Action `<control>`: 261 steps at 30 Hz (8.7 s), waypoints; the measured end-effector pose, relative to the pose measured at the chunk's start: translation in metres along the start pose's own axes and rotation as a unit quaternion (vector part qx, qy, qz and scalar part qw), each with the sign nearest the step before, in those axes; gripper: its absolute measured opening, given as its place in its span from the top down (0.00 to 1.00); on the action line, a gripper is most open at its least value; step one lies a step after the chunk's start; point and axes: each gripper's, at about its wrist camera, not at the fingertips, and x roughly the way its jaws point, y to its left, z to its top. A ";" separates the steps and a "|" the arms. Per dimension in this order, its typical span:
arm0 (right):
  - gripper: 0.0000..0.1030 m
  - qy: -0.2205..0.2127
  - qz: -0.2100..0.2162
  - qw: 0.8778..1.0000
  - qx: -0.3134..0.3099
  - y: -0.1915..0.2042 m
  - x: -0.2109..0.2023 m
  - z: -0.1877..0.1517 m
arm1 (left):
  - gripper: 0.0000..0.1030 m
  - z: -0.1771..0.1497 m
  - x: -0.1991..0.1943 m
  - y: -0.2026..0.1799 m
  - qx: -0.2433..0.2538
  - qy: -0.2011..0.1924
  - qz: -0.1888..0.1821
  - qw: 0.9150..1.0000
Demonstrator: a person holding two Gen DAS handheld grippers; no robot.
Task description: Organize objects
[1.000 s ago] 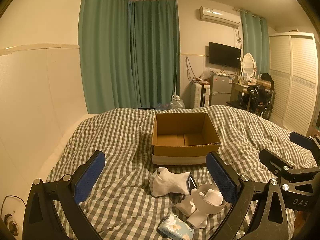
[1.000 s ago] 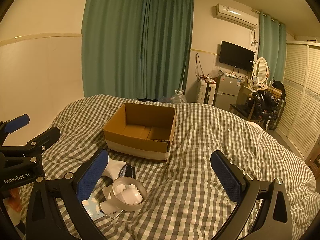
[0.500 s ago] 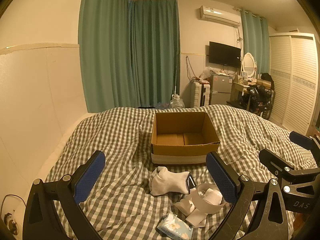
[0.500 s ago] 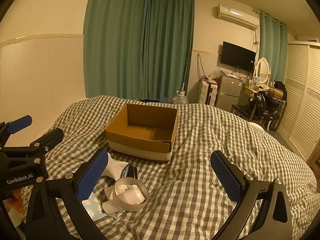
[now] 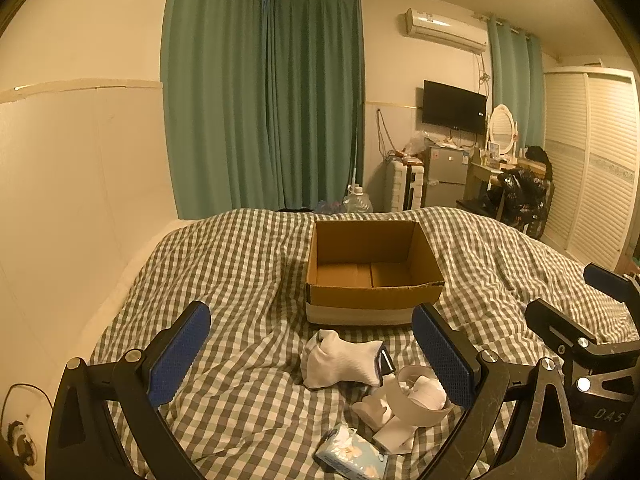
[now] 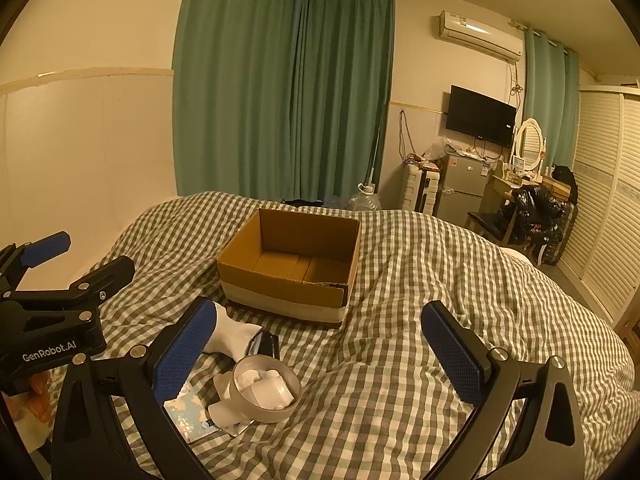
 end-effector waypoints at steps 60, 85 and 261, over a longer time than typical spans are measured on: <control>0.20 0.277 0.139 0.951 0.023 0.025 0.161 -0.085 | 0.00 -0.058 0.138 0.013 0.001 0.214 -0.018 0.977; 0.20 0.233 0.076 0.969 0.038 -0.039 0.189 -0.056 | 0.10 -0.074 0.231 -0.032 0.057 0.292 -0.063 0.952; 0.08 0.298 0.080 0.947 -0.085 0.044 0.175 -0.091 | 0.76 -0.064 0.103 0.030 0.006 0.205 -0.086 0.975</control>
